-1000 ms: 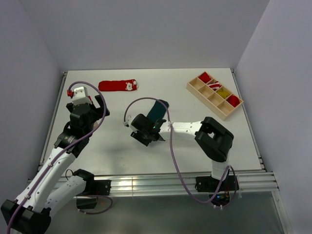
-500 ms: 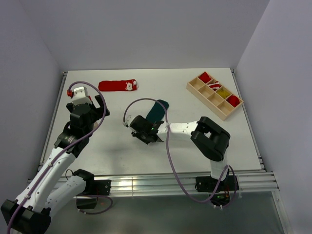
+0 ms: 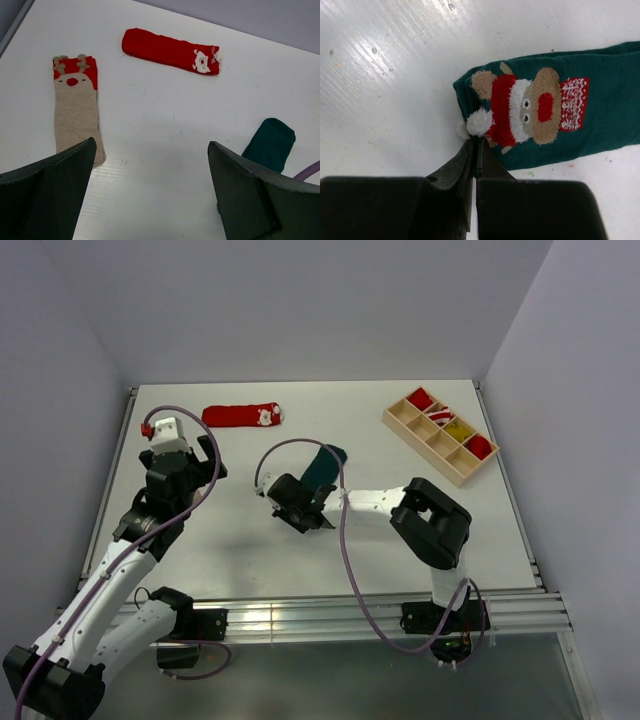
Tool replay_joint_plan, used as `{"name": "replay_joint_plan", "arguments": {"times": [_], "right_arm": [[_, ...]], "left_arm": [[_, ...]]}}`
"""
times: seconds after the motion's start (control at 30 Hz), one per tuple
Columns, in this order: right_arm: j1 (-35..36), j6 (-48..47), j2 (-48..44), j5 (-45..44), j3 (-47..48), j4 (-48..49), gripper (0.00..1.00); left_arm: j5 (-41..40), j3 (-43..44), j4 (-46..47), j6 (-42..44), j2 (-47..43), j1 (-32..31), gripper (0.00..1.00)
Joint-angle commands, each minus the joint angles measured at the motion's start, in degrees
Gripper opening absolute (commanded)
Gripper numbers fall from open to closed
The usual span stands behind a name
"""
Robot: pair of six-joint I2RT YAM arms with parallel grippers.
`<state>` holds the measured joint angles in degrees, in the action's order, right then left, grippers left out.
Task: Roll the socks
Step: Roll the sock at the center of the board.
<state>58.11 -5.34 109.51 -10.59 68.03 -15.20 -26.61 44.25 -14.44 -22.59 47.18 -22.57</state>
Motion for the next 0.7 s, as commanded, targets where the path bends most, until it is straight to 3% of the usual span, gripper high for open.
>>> {"name": "replay_joint_plan", "arguments": {"times": [0.0,0.2,0.5,0.67], "right_arm": [[-1.7,4.4,2.8,12.4,0.5,0.5,0.0],[-6.0,8.7,2.4,24.5,2.9,2.7,0.0],[-14.1,19.7,1.9,44.7,-2.3,14.1,0.0],[-17.9,25.0,3.7,49.4,-3.6,17.9,0.0]], "left_arm": [[3.0,1.6,0.1,-0.8,1.7,0.1,0.99],[10.2,2.9,-3.1,-5.6,3.1,0.1,0.99],[21.0,-6.0,2.0,-17.0,1.1,0.0,0.99],[24.5,-12.0,6.3,-22.3,1.9,-1.2,0.96]]}}
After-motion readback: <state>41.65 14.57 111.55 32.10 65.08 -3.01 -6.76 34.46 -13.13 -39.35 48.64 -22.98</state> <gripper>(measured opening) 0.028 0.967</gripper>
